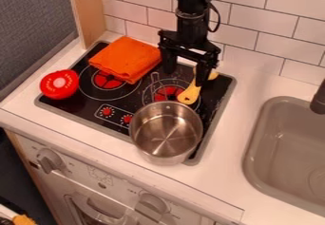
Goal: Moving spatula and between pot and cloth
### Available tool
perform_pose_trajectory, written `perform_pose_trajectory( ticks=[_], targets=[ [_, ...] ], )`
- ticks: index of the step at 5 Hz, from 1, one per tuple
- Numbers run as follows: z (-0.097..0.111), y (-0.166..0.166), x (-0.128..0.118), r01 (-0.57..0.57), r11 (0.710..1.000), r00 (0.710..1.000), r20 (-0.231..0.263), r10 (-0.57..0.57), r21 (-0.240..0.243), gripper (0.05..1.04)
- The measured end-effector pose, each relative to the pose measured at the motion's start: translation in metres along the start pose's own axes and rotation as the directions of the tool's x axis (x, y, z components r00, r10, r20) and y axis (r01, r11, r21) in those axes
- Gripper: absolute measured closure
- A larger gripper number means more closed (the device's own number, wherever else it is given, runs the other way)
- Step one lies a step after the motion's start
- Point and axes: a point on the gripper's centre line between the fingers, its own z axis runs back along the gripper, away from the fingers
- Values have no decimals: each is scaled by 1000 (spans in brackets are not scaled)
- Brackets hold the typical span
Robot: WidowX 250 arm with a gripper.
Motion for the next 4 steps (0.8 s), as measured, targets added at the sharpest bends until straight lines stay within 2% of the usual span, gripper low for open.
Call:
perform_pose_trajectory(
  ticks=[1, 3, 4],
  targets=[
    [-12, -2, 4, -29, 999, 1000, -1, 29, -13, 83],
    [-19, -5, 5, -55, 998, 999, -6, 54, -32, 84],
    [-19, -4, 6, -60, 998, 998, -8, 59, -23, 83]
  ],
)
